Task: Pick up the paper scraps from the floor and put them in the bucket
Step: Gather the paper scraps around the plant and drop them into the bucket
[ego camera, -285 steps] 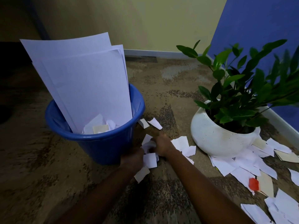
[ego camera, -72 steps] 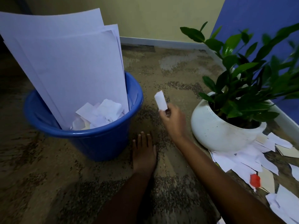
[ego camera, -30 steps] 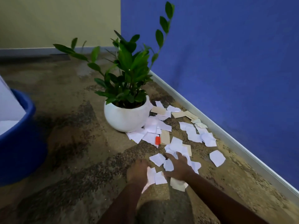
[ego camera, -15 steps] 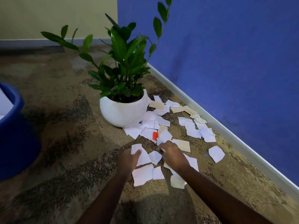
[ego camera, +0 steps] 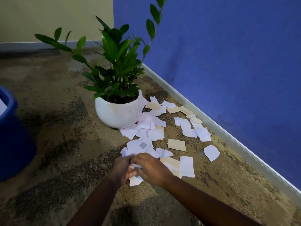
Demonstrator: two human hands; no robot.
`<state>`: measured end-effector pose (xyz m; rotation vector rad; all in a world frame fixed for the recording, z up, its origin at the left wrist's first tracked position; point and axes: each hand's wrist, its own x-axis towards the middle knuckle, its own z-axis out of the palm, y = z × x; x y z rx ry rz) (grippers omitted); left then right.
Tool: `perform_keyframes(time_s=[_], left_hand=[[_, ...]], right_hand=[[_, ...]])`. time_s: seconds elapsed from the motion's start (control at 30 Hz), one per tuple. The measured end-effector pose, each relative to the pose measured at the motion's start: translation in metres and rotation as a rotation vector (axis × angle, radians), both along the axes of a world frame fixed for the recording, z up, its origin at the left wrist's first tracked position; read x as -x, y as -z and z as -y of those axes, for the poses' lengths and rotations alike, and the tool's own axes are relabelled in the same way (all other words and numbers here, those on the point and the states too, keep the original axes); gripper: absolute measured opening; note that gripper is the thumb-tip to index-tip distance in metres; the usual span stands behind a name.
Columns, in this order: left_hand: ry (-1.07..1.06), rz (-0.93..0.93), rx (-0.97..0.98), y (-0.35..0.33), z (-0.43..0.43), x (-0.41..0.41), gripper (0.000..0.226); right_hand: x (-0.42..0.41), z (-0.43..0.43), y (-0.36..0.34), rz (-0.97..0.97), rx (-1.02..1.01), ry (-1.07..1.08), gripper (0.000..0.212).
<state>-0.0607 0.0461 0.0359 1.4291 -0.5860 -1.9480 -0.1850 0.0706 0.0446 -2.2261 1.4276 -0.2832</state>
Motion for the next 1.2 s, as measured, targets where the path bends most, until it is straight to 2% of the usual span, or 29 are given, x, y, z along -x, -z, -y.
perform_keyframes(time_s=[0.1, 0.2, 0.27, 0.33, 0.43, 0.53, 0.7, 0.9, 1.03, 1.2], left_hand=[[-0.035, 0.094, 0.009, 0.004, -0.004, -0.007, 0.029], [-0.028, 0.289, 0.044, 0.006, -0.005, -0.006, 0.037], [0.039, 0.491, 0.12, 0.013, -0.006, -0.002, 0.038], [0.137, 0.641, 0.194, 0.014, -0.011, 0.0, 0.036], [0.354, 0.806, 0.322, 0.014, -0.018, 0.007, 0.045], [0.595, 1.034, 0.409, 0.012, -0.023, 0.015, 0.07], [0.724, 1.235, 0.487, 0.009, -0.028, 0.021, 0.067], [0.692, 1.233, 0.425, 0.014, -0.026, 0.024, 0.068], [0.712, 1.205, 0.389, 0.016, -0.024, 0.021, 0.061], [0.635, 1.12, 0.336, 0.012, -0.017, 0.012, 0.054]], right_hand=[[0.015, -0.007, 0.006, 0.092, -0.028, 0.039, 0.038], [0.034, -0.011, 0.012, 0.115, -0.042, 0.214, 0.04], [0.05, -0.012, 0.018, 0.017, -0.077, 0.362, 0.051], [0.066, -0.017, 0.022, -0.145, -0.216, 0.519, 0.075], [0.082, -0.027, 0.028, -0.292, -0.389, 0.588, 0.099], [0.08, -0.029, 0.031, -0.293, -0.381, 0.605, 0.091], [0.066, -0.02, 0.029, -0.246, -0.341, 0.57, 0.072], [0.051, -0.015, 0.035, -0.121, -0.315, 0.58, 0.064], [0.039, -0.009, 0.03, 0.022, -0.364, 0.575, 0.059], [0.017, 0.0, 0.02, 0.194, -0.378, 0.535, 0.056]])
